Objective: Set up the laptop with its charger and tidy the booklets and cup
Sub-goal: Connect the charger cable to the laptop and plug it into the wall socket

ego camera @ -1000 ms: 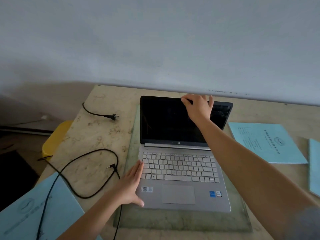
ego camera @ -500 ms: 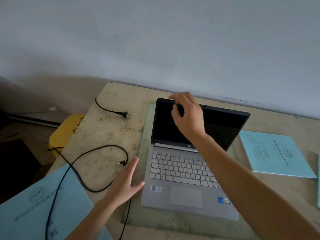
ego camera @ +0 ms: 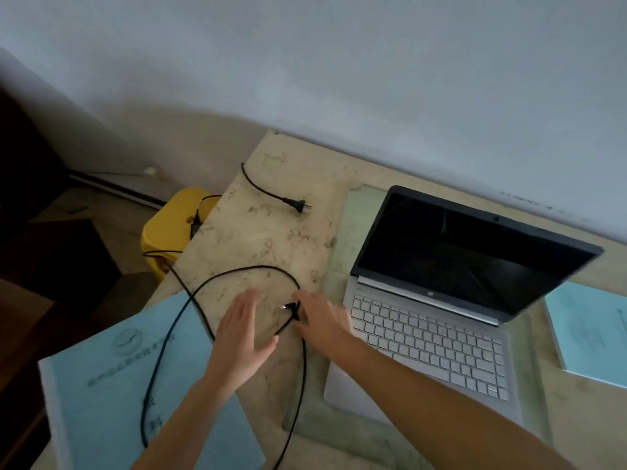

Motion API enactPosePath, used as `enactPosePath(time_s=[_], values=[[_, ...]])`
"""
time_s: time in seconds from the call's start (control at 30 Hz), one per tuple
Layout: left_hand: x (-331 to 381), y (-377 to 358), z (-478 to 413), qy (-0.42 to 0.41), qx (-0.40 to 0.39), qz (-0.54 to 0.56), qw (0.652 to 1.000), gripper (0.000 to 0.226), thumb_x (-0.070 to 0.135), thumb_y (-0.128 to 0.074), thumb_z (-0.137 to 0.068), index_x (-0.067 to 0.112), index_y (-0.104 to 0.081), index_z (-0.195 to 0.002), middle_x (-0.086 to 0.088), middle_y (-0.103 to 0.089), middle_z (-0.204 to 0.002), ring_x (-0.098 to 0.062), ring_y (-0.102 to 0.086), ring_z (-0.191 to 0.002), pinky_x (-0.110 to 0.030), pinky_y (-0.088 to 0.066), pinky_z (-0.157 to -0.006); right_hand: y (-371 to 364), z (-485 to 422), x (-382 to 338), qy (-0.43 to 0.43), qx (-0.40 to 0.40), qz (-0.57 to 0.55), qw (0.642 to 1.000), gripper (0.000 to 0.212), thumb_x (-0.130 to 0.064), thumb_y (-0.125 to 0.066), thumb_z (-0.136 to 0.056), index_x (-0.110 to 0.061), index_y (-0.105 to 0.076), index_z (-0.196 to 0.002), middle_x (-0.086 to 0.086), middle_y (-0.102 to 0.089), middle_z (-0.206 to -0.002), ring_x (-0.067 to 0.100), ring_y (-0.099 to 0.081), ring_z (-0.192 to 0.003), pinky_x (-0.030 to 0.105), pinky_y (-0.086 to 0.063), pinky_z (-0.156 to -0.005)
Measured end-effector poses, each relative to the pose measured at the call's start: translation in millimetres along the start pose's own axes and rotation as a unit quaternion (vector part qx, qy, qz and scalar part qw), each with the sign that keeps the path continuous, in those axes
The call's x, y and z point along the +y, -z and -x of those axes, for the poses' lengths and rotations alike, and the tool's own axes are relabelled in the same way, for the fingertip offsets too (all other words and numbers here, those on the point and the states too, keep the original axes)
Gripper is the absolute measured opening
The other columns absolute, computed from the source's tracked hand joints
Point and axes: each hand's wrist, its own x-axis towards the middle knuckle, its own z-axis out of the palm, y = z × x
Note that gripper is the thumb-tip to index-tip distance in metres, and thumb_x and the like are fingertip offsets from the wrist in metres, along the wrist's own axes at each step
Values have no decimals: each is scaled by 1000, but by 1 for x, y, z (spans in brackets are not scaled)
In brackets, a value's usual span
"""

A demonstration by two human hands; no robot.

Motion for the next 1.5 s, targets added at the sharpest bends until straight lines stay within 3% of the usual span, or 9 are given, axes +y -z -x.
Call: enactPosePath(time_s=[0.27,0.67,0.83,0.97,1.1,1.2,1.3,1.4,1.5], values=[[2,0,8,-10,-15,26,999,88,46,-58,-85,15,-8,-150,-3,-15,-158,-17,-13,-147,-35,-21,-119,-5,5,-9,2,11,-46,999,50,-14,-46,-89,-33,-34,-135,3,-63,-118,31,-63,-98,39,-51,-75],[65,-12,32,-97,-69,2,993,105,60,-62,-74,23,0,-150,3,-7,-160,-14,-8,-147,-36,-15,-120,-15,141,85,-53,-12,-274,960,29,-9,-50,-94,-30,-61,-111,6,-66,-99,19,-65,-79,18,-53,-68],[101,-36,39,-152,-108,-14,982,99,64,-56,-77,25,-2,-150,6,-3,-160,-16,-4,-147,-36,-12,-119,-37,206,151,-114,8,-291,950,64,2,-50,-87,-61,-59,-82,-21,-67,-85,-1,-63,-77,20,-49,-75],[141,-63,38,-188,-110,-40,975,96,61,-58,-76,25,-8,-150,5,-6,-159,-15,-6,-147,-36,-17,-119,-37,250,188,-145,9,-324,935,55,6,-46,-89,-46,-62,-85,-2,-60,-90,0,-62,-65,16,-51,-62],[191,-93,36,-214,-127,-57,967,96,59,-60,-77,28,-6,-150,6,-3,-160,-15,-3,-148,-40,-14,-121,-39,276,228,-154,38,-289,944,72,3,-49,-88,-69,-56,-79,-12,-60,-102,-8,-60,-75,10,-49,-70],[229,-113,32,-226,-137,-66,962,97,58,-60,-78,27,-3,-150,5,0,-160,-15,-1,-148,-37,-10,-121,-26,289,254,-163,56,-284,943,61,1,-45,-88,-58,-58,-77,-12,-62,-98,-5,-59,-55,8,-46,-55],[260,-131,26,-244,-151,-85,954,98,57,-61,-77,26,-2,-150,4,0,-160,-15,-1,-148,-37,-8,-120,-11,290,288,-171,77,-229,955,50,-10,-50,-89,-58,-50,-75,-18,-64,-95,-6,-60,-77,6,-42,-70],[285,-146,15,-259,-174,-115,943,102,60,-60,-76,25,1,-150,3,4,-160,-15,3,-148,-40,-5,-120,0,284,320,-199,118,-224,947,43,-19,-51,-89,-60,-54,-77,-9,-69,-99,10,-65,-87,26,-52,-80],[305,-159,2,-263,-194,-139,935,106,60,-62,-74,23,2,-150,3,7,-160,-17,6,-148,-44,-4,-120,17,268,342,-224,155,-244,931,22,-17,-52,-92,-33,-64,-101,-1,-70,-93,14,-66,-56,29,-56,-56]])
